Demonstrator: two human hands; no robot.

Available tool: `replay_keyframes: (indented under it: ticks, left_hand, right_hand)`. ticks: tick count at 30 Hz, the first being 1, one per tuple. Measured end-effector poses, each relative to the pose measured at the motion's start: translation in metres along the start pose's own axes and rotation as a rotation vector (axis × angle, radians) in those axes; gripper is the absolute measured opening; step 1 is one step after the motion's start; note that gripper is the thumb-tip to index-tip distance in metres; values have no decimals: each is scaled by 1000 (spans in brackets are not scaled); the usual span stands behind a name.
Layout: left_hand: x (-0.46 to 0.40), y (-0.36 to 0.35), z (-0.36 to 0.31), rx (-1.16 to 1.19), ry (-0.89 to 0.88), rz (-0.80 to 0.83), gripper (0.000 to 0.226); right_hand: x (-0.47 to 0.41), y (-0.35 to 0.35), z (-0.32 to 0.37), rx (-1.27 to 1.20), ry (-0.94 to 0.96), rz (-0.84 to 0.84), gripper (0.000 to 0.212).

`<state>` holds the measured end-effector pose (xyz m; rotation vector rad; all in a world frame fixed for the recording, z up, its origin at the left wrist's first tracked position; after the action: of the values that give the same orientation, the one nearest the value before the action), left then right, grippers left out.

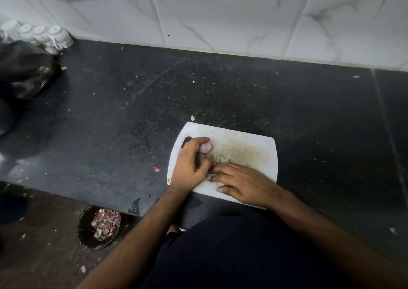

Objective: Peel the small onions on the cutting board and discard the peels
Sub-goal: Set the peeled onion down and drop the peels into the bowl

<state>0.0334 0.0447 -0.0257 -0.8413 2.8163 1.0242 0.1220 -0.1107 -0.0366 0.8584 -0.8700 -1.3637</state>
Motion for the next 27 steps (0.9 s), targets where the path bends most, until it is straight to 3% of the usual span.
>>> replay_keyframes:
  ticks: [4,9,15,18,23,27]
  left_hand:
    - [4,-3,0,-16,-46,11,40]
    - [6,-7,-1,-7,-12,77,67]
    - [5,-8,2,7,46,87,77]
    - [5,-8,-4,-134,-69,50,70]
    - [15,-28,-33,-362,-429,211,46]
    - [28,-55,-49,-261,-390,398,52]
  right_hand:
    - [12,8,-6,48,-61,-142,25]
    - [29,8,-12,50,-226,-226,26]
    - [52,10,-8,9,-306,69,53]
    - [58,20,-3,11,-314,174,78]
    - [56,17,0,171,-200,-3,46]
    - [58,13,8,188,-226,-167,34]
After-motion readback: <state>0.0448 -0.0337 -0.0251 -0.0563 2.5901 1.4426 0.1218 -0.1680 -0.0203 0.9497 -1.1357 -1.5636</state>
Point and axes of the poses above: each hand's wrist, its own x-axis away from the middle knuckle, its own y-axis out of the back of the hand, z = x × y, the point moved 4 cm from there along -x, towards the middle knuckle, and after that the axes turned 3 degrees about z, right-handed, at the moved point
